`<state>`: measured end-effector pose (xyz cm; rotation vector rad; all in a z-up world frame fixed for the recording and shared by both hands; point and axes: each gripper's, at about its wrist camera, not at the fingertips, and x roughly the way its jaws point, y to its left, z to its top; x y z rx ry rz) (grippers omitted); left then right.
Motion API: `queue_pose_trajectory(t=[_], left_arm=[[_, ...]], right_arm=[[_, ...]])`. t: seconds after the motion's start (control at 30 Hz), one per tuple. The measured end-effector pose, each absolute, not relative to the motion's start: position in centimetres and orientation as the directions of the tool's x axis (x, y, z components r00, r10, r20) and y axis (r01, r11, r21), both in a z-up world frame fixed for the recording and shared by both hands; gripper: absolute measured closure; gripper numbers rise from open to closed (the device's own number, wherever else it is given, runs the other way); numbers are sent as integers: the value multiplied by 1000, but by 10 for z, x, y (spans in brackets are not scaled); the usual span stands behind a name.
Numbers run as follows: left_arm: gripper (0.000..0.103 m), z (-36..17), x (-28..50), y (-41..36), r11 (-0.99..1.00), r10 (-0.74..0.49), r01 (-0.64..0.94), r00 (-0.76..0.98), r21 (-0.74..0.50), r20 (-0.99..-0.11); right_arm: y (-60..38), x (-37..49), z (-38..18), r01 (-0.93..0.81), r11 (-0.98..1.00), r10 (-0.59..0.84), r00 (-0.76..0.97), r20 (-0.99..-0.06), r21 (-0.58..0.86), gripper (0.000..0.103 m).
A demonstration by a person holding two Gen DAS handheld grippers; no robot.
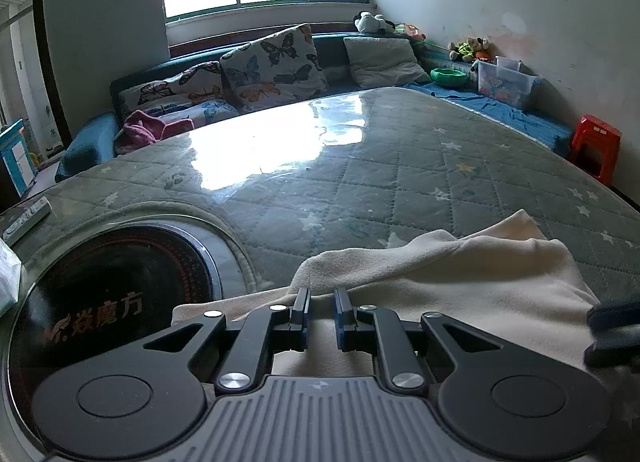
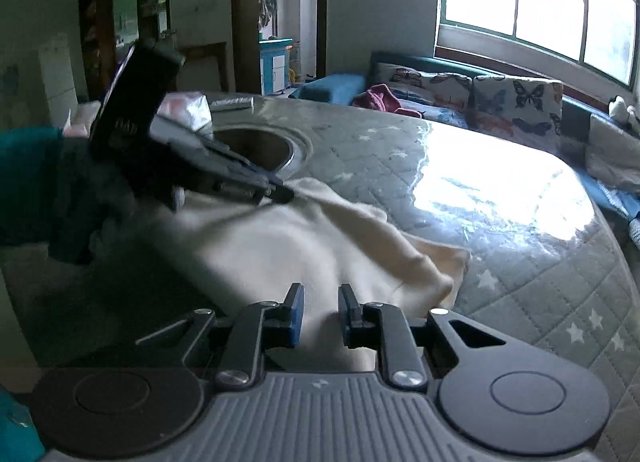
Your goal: Fold clothes
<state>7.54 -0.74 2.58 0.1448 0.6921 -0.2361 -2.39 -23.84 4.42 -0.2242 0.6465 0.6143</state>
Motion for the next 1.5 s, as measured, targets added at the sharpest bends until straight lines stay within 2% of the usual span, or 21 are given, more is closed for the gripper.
queue_pose_trajectory(t=[0.17, 0.53, 0.6, 0.8, 1.5], left_arm=[[89, 25, 74, -8, 964, -163, 260, 753, 60, -638], [89, 56, 14, 10, 959, -244, 284, 792, -15, -560], [89, 56, -2, 10, 951, -271, 307, 785, -30, -557], [89, 43, -25, 12, 941, -314, 331, 766, -74, -561], [89, 20, -26, 19, 947, -316, 283, 744, -151, -589]], right_arm=[[-237, -28, 24, -594, 803, 444, 651, -616, -50, 86], [-229, -32, 47, -629, 776, 490, 641, -590, -38, 83], [-224, -32, 49, -643, 765, 507, 632, -586, -33, 79], [-205, -30, 46, -679, 733, 543, 607, -580, -24, 77], [-200, -17, 21, -721, 692, 555, 553, -621, -22, 72]])
